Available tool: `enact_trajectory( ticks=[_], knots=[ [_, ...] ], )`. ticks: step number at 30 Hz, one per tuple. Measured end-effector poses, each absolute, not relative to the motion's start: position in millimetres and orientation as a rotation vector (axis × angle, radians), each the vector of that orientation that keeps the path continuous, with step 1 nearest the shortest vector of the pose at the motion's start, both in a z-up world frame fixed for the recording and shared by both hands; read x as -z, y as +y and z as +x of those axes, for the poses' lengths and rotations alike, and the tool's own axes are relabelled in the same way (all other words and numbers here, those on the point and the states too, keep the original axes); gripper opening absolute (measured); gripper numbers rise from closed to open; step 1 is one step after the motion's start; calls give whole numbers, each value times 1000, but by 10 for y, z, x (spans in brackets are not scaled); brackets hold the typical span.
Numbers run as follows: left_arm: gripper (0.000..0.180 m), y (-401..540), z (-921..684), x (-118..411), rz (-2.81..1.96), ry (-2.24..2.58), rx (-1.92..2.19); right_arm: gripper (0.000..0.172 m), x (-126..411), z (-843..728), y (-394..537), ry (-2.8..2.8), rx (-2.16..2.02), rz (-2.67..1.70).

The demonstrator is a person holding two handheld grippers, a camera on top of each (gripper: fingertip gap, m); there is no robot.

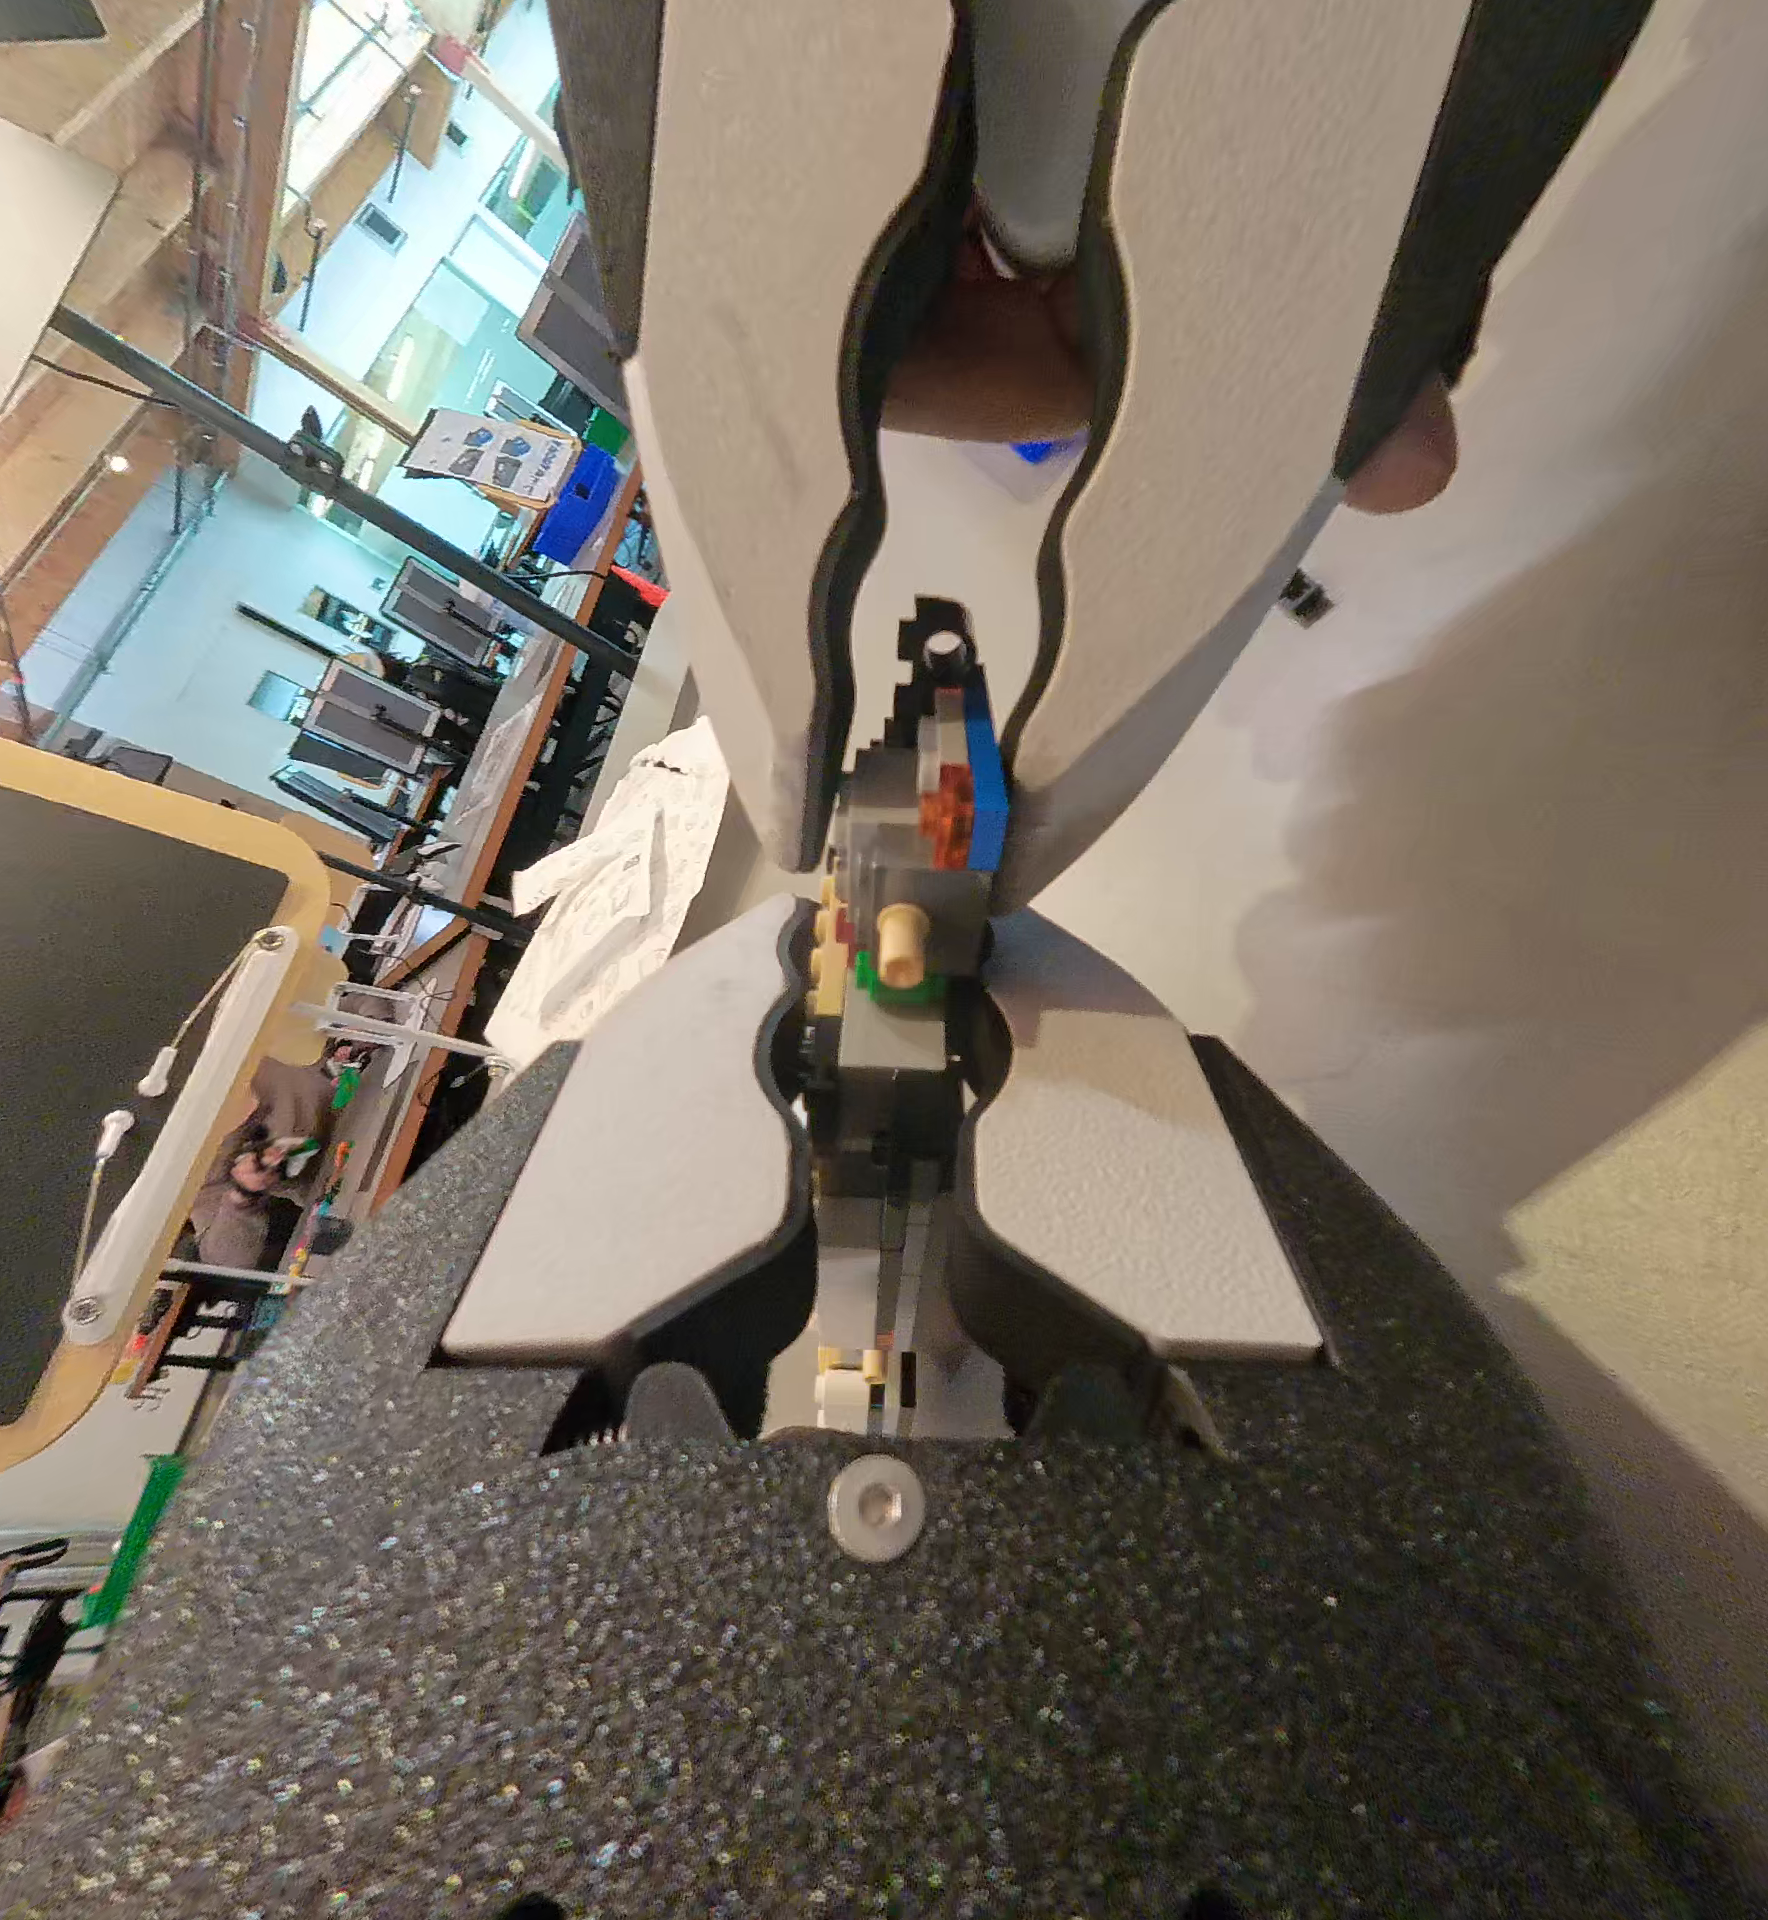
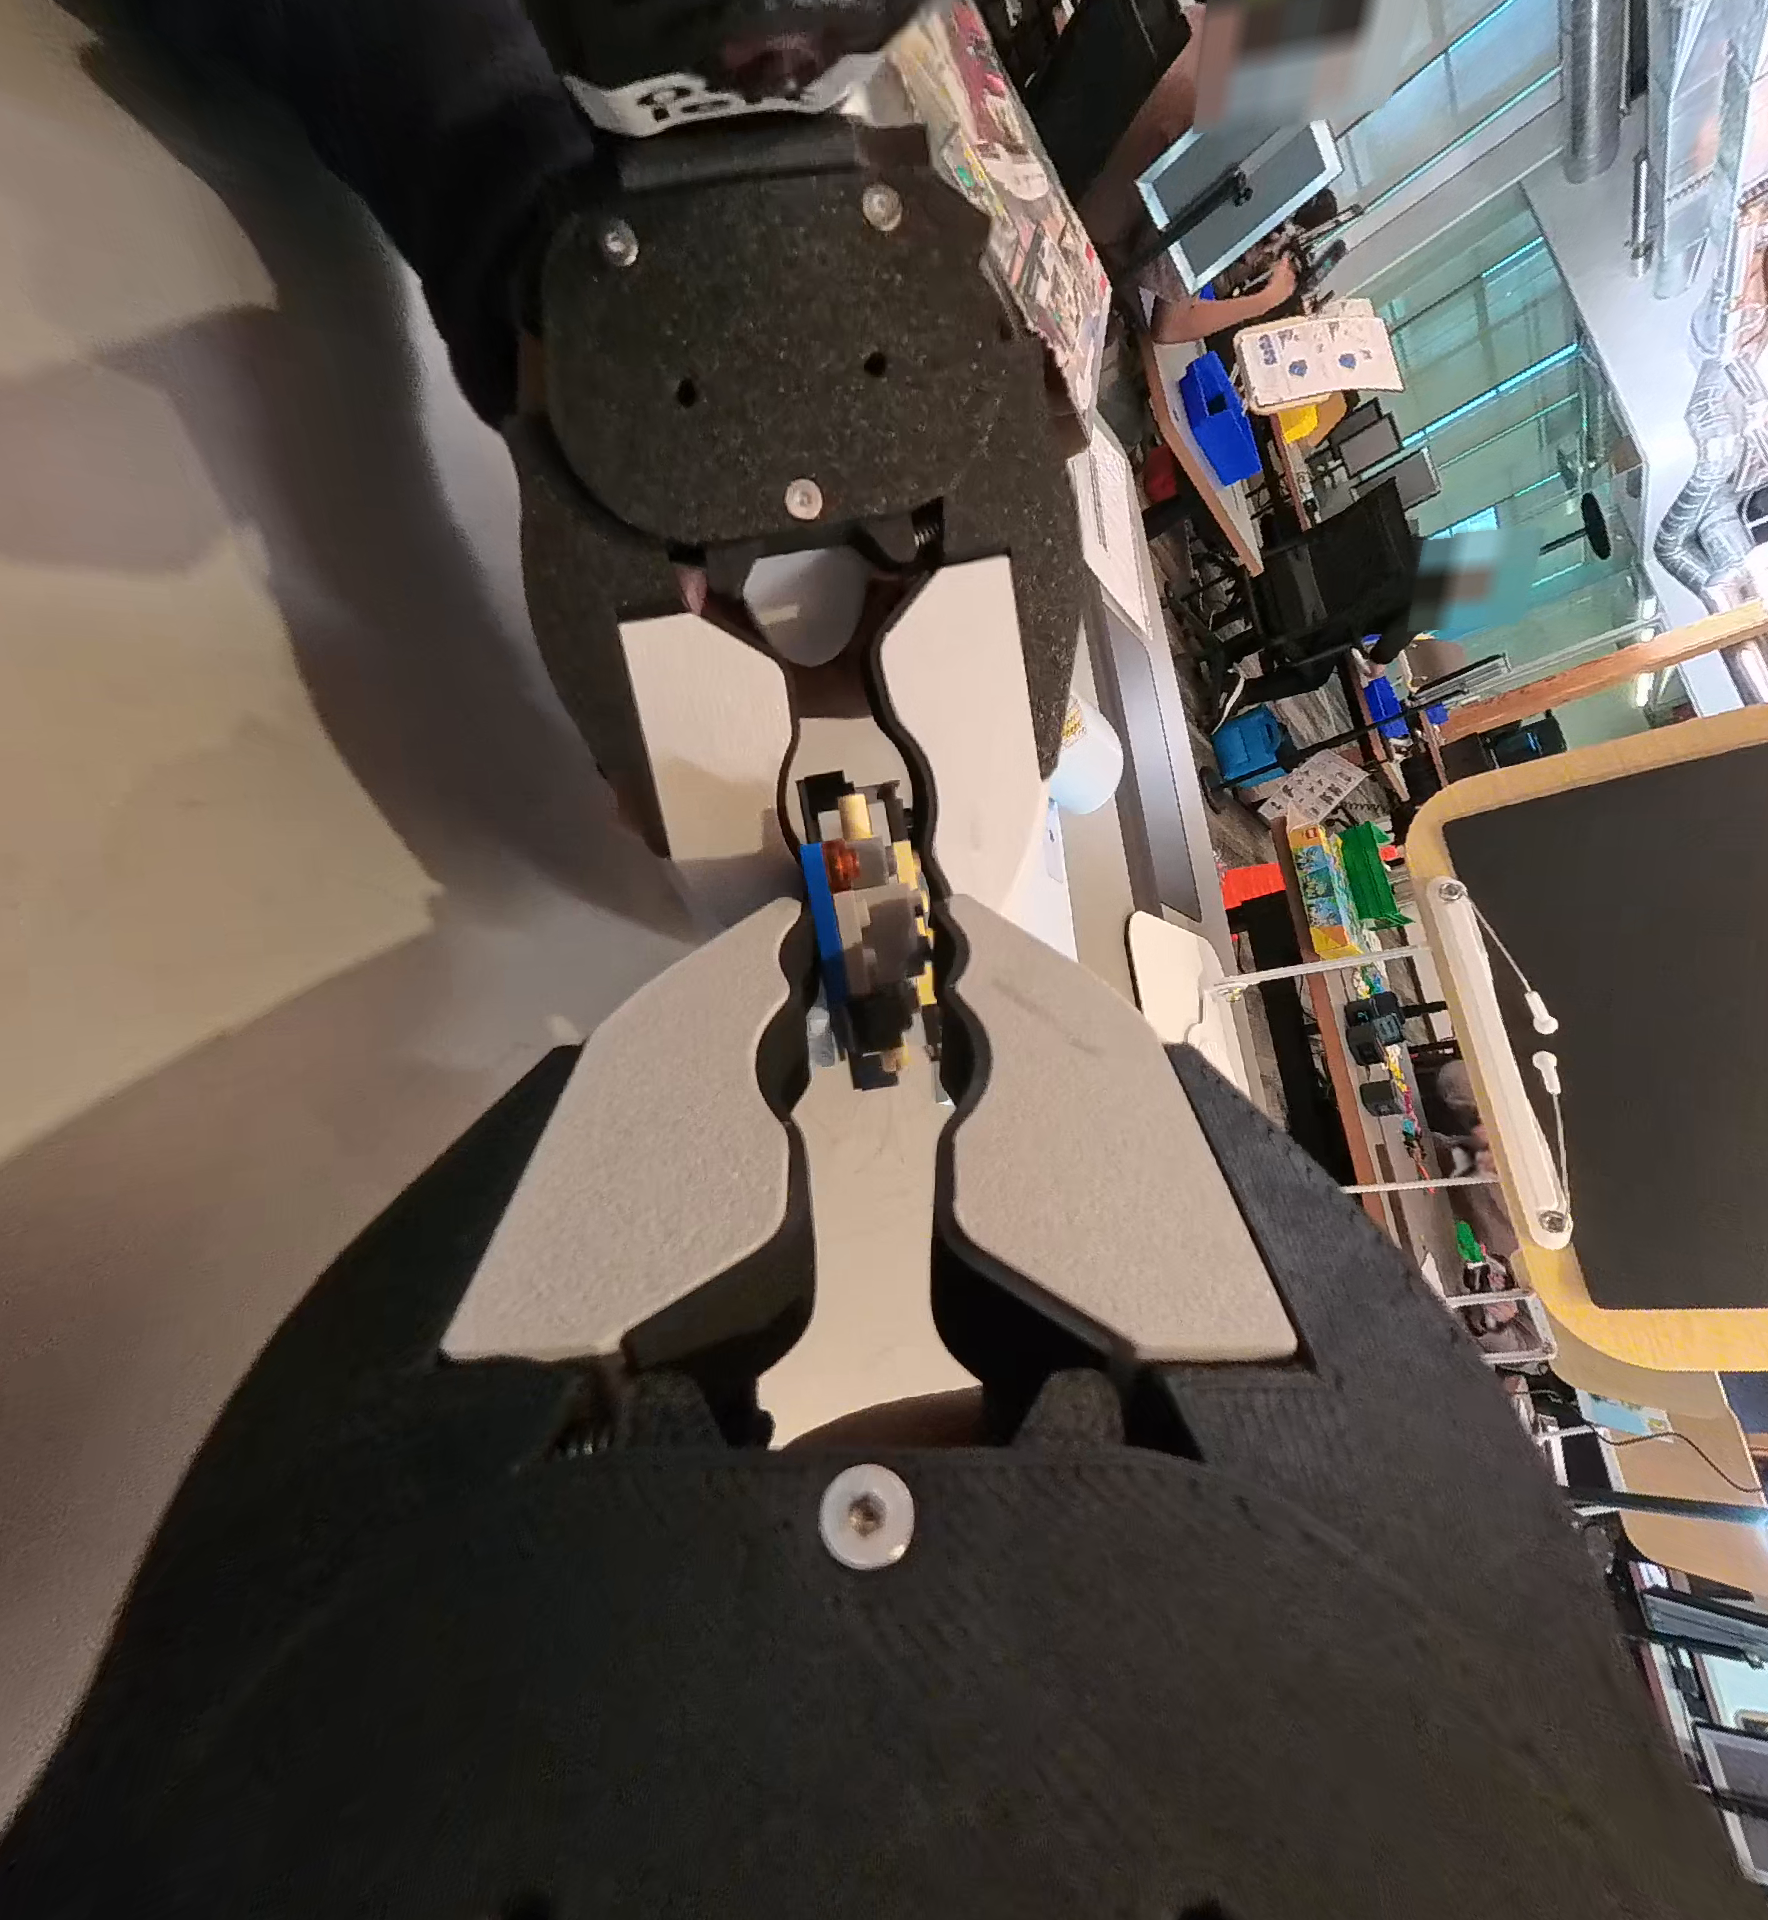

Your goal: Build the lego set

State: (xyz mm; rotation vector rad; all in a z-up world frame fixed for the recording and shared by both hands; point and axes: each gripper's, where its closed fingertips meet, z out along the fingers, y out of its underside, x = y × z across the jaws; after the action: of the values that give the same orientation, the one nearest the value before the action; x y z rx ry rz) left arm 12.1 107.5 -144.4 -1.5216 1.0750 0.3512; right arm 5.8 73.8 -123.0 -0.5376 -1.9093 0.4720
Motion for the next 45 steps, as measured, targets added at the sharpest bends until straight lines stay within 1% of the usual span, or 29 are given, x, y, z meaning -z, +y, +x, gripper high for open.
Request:
enact_trajectory(
  ticks=[2, 5, 7, 10, 12, 15, 19, 23, 31, 37, 40, 45],
  knots=[
    [25, 1073, 113, 1442, -1515, 1064, -378, 23, 1223, 78, 736, -1902, -480, -547],
    [25, 1068, 90, 1460, -1484, 1077, -471, 35, 1209, 195, 755, -1908, -487, -575],
    [25, 1056, 81, 1455, -1445, 1092, -556, 40, 1202, 331, 831, -1901, -482, -629],
    [25, 1031, 120, 1488, -1414, 1138, -628, 43, 1200, 572, 1005, -1844, -527, -769],
    [25, 1017, 168, 1524, -1410, 1164, -638, 42, 1142, 709, 1129, -1730, -647, -902],
    [25, 1005, 266, 1608, -1432, 1211, -604, 36, 992, 876, 1374, -1442, -895, -1128],
    [25, 1023, 351, 1731, -1441, 1294, -651, 29, 958, 1078, 1577, -1206, -1089, -1250],
    [25, 1044, 414, 1778, -1420, 1325, -714, 29, 1057, 1184, 1588, -1173, -1116, -1290],
    [26, 1101, 432, 1952, -1406, 1430, -891, 18, 983, 1253, 1621, -996, -1315, -1338],
    [27, 1110, 394, 2008, -1349, 1521, -1083, 17, 915, 1111, 1550, -981, -1343, -1333],
    [27, 1097, 411, 2003, -1337, 1519, -1087, 17, 885, 1034, 1496, -1000, -1347, -1323],
    [26, 1052, 479, 1848, -1359, 1400, -940, 16, 882, 982, 1471, -1035, -1318, -1336]
  ],
)
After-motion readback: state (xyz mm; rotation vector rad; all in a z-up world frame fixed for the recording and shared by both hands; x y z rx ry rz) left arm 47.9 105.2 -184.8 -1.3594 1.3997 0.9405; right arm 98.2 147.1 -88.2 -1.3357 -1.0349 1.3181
